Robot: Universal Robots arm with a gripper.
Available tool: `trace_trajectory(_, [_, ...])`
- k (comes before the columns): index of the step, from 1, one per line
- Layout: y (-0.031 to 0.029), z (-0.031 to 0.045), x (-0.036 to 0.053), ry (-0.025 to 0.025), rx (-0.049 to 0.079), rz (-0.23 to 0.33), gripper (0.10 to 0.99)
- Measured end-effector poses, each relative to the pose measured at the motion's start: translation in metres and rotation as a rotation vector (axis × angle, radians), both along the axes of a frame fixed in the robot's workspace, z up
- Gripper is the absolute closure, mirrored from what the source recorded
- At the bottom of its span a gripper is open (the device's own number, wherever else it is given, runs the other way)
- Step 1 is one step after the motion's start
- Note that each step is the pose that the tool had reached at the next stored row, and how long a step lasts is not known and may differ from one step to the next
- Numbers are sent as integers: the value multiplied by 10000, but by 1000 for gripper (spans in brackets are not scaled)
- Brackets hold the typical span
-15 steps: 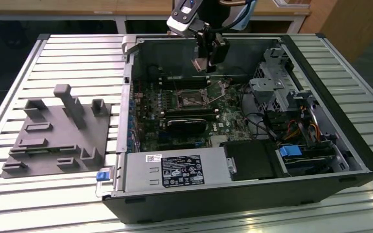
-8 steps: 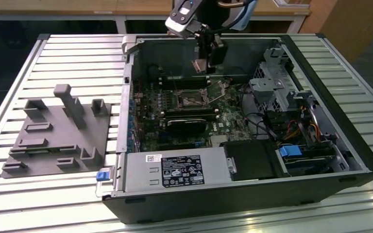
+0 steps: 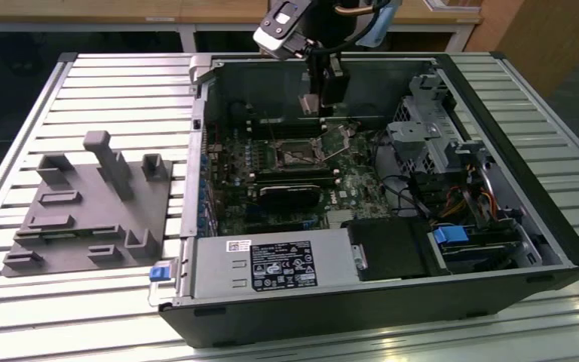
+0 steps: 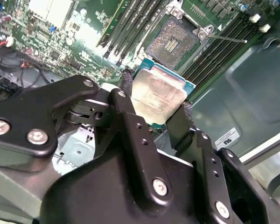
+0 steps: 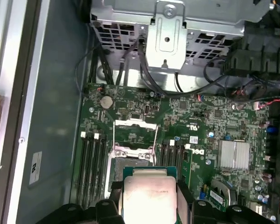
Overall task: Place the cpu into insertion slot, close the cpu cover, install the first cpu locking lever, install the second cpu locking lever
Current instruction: 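Place the cpu into insertion slot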
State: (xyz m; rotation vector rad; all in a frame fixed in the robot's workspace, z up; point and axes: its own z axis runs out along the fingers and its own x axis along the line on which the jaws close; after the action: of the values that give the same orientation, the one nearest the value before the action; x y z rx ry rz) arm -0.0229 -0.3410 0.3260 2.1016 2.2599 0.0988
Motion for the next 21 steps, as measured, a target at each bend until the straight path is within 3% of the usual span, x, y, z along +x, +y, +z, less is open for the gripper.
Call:
trace_trajectory(14, [3, -59, 0, -3, -6, -1916, 545])
trace_trajectory(21, [4, -82, 0, -6, -31, -2238, 545])
